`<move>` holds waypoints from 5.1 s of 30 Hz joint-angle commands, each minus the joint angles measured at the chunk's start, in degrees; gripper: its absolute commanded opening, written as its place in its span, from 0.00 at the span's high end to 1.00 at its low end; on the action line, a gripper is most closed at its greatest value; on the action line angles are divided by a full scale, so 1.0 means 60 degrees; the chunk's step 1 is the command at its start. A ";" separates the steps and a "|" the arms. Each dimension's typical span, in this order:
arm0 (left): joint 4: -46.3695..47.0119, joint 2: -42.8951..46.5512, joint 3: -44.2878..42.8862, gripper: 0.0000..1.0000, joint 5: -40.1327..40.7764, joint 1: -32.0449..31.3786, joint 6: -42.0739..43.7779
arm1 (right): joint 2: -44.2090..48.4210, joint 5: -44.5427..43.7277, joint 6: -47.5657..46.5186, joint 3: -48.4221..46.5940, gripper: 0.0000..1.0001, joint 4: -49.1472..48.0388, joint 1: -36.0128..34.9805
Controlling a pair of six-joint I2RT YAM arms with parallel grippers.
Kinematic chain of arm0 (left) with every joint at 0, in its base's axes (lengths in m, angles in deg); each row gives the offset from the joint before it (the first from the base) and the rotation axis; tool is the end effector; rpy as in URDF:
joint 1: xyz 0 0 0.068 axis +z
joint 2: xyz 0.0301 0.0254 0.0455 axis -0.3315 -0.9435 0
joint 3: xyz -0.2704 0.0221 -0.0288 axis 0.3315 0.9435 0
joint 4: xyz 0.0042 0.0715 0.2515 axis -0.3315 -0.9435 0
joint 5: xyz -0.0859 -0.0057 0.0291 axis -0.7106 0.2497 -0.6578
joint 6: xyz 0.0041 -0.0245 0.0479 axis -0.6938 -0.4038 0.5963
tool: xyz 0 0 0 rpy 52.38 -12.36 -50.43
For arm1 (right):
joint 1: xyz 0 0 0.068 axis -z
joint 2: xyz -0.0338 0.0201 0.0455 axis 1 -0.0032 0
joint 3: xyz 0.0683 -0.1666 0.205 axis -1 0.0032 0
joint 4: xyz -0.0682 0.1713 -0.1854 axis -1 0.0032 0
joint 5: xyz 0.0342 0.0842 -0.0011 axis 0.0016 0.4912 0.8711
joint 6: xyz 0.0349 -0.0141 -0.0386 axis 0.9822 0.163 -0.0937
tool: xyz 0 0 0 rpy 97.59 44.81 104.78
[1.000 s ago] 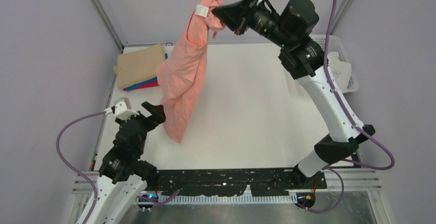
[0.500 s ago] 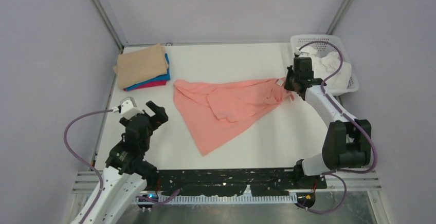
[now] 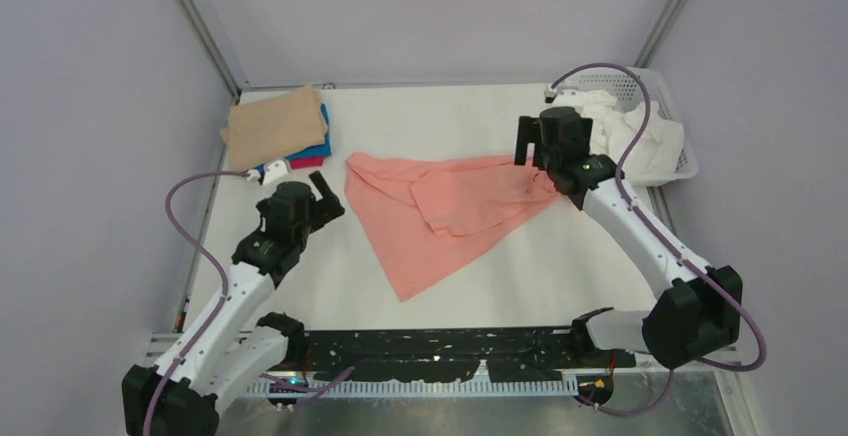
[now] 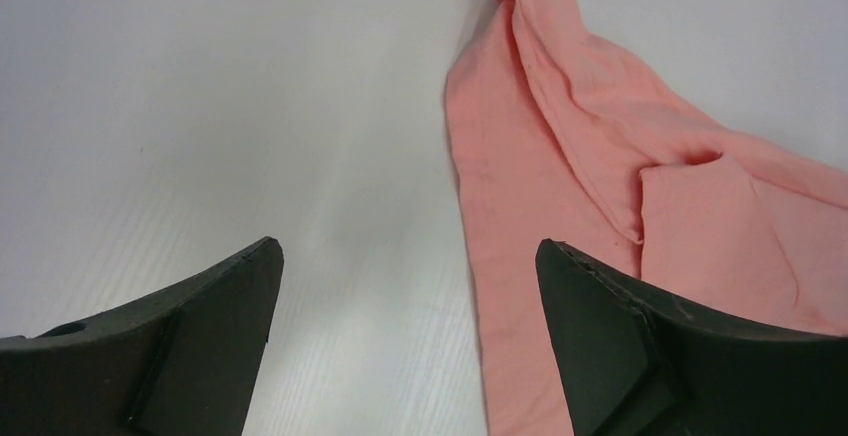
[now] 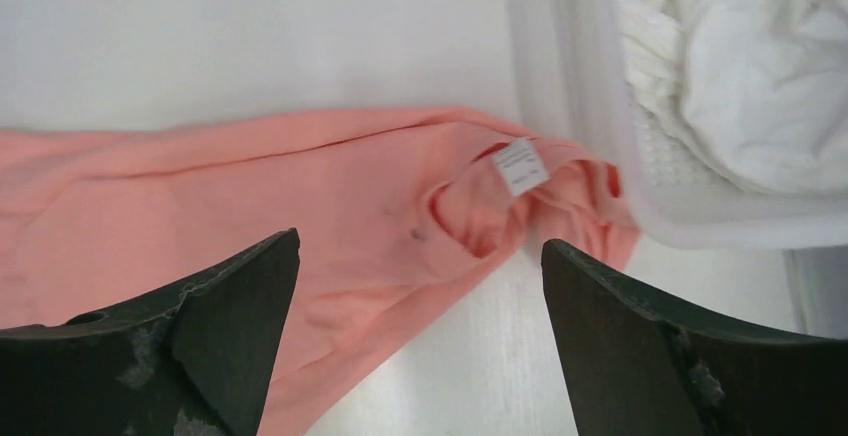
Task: Fold and stack the t-shirts
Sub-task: Move the tshirt to the center of the board, then flatten out the tshirt
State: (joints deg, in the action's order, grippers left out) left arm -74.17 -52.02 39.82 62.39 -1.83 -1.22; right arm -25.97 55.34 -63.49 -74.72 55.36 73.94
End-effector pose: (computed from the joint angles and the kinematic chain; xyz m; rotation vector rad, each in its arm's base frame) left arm 0.1686 -0.0492 0.2534 -0.5962 2.0362 -0.1702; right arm 0.2911 0.0678 0.3143 0.1258 2.1418 -0.1883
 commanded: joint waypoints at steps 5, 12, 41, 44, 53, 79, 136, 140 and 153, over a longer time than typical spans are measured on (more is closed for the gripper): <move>0.1281 -0.4361 -0.3295 0.00 -0.2724 0.1387 0.0597 | 0.0031 0.1991 0.0205 0.1321 0.04 -0.1325 -0.4092; 0.0599 -0.8061 -0.6243 0.03 -0.2808 0.1583 0.0880 | -0.1775 0.1338 0.0259 0.0695 0.05 -0.1601 -0.5691; -0.0320 -1.1486 -0.8660 1.00 -0.4063 0.1927 -0.0162 | -0.4685 -0.1311 0.0764 -0.0850 0.07 -0.0752 -0.6675; -0.0376 -1.1150 -0.8376 1.00 -0.3793 0.1935 -0.0148 | -0.4987 -0.1281 0.0731 -0.1075 0.11 -0.0733 -0.6692; -0.0334 -1.0264 -0.7573 1.00 -0.3472 0.1931 -0.0027 | -0.5619 -0.2842 0.1376 -0.1499 0.31 -0.0324 -0.6697; 0.0159 -0.5248 -0.5745 1.00 -0.2236 0.1386 0.1248 | 0.0350 -0.5598 -0.1131 0.0741 0.94 -0.2722 -0.4902; -0.0282 -0.8056 -0.7841 1.00 -0.1365 0.1030 0.0983 | -0.1222 -0.1509 -0.3849 -0.2119 0.95 -0.5021 -0.1707; -0.1714 -1.1219 -1.0796 1.00 -0.2031 0.1407 0.0743 | -0.3460 -0.1852 -0.3430 -0.3069 0.95 -0.4672 -0.1312; -0.1989 -1.5316 -1.6063 0.31 -0.3930 0.2280 -0.0489 | -0.9677 -0.2325 -0.4386 -0.9362 0.52 -0.3367 -0.0631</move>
State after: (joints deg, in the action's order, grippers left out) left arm -87.62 -140.17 -48.03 44.88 9.60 0.92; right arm -79.13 43.04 -88.45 -117.71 33.42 68.69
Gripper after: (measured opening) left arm 0.287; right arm 0.295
